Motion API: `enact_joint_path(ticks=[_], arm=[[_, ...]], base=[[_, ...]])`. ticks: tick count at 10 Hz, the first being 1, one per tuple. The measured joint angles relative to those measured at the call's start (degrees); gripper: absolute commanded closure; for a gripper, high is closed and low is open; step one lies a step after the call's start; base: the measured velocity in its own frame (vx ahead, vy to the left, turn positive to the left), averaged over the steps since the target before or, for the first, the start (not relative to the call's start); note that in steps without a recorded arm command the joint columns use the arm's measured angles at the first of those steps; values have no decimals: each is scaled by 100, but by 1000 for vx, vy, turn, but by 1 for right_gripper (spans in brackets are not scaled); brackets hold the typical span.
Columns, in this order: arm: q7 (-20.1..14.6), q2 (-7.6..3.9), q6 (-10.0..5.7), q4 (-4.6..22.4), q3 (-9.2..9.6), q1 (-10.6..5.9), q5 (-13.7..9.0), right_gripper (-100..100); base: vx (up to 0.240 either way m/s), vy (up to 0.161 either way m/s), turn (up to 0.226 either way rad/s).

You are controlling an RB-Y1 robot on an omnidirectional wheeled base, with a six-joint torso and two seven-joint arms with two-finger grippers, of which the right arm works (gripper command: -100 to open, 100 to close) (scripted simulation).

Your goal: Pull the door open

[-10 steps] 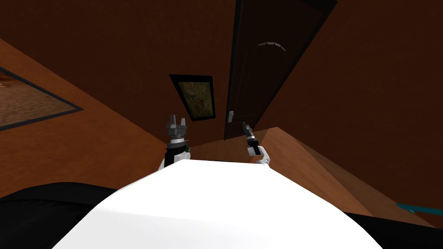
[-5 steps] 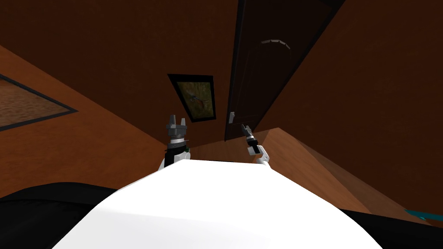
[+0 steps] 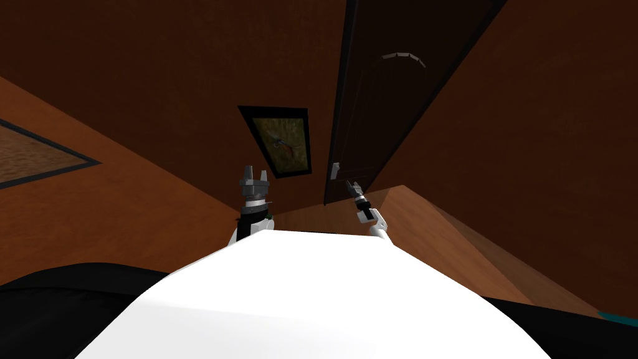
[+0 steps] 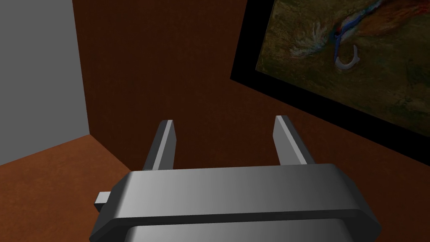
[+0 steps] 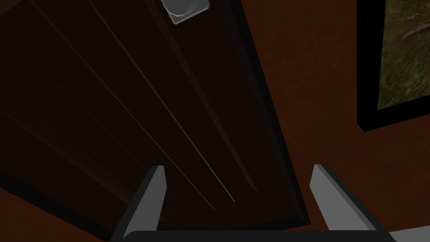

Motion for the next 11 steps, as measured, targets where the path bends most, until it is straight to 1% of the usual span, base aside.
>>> enact_joint_path(ticks=[3, 4, 6, 7, 8, 9, 11], arm=[[271, -124, -91, 540, -1, -282, 177, -100], [358, -162, -100, 663, 7, -341, 239, -100], [544, -242, -197, 1030, -4, -505, 346, -100], [614, -287, -219, 1182, -2, -587, 397, -100], [690, -319, -238, 1318, 0, -653, 449, -100], [759, -347, -222, 1386, 15, -693, 506, -100], [865, -370, -283, 1619, 1, -806, 553, -100]], base=[[91, 21, 15], [94, 21, 14], [100, 19, 13], [90, 11, 11], [75, 20, 12], [47, 14, 5], [61, 11, 12]])
